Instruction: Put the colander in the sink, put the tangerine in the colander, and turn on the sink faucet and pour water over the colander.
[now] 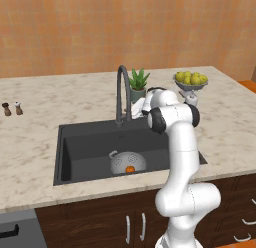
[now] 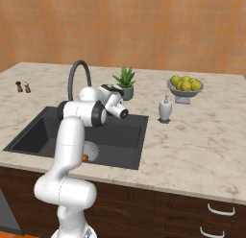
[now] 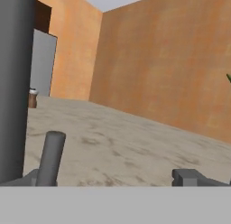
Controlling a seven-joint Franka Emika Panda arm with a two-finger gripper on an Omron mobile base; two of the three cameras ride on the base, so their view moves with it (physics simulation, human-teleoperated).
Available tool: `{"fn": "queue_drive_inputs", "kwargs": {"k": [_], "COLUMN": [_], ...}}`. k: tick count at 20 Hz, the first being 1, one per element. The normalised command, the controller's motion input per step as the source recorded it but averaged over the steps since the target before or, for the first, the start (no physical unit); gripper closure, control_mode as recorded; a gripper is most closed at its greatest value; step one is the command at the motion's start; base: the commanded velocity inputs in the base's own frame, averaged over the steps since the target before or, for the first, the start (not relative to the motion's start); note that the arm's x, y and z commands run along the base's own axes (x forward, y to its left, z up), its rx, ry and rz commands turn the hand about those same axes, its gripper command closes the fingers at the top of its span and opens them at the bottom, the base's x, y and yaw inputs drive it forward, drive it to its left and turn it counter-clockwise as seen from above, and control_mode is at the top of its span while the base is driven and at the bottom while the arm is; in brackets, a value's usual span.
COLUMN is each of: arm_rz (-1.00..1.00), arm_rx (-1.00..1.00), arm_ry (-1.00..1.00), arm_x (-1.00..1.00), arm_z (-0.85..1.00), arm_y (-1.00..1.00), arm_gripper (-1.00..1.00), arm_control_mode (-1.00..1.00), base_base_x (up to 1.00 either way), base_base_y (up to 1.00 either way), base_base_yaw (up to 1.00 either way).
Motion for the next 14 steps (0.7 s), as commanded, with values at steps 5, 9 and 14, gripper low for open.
{"fn": "queue_drive_inputs", "kwargs": {"k": [5, 9, 14], "arm_rz": [0.0, 0.0, 0.0], "arm_rx": [0.0, 0.0, 0.0], "arm_ry": [0.0, 0.0, 0.0], "arm_x": [0.19, 0.09, 0.08], "arm_z": [-0.07, 0.0, -0.05], "arm_y": [0.04, 0.07, 0.02], "arm_gripper": [-1.0, -1.0, 1.0], "arm_control_mode": [-1.0, -1.0, -1.0], "base_base_x": [0.0, 0.0, 0.0], "base_base_y": [0.0, 0.0, 0.0], "base_base_yaw": [0.0, 0.0, 0.0]}}
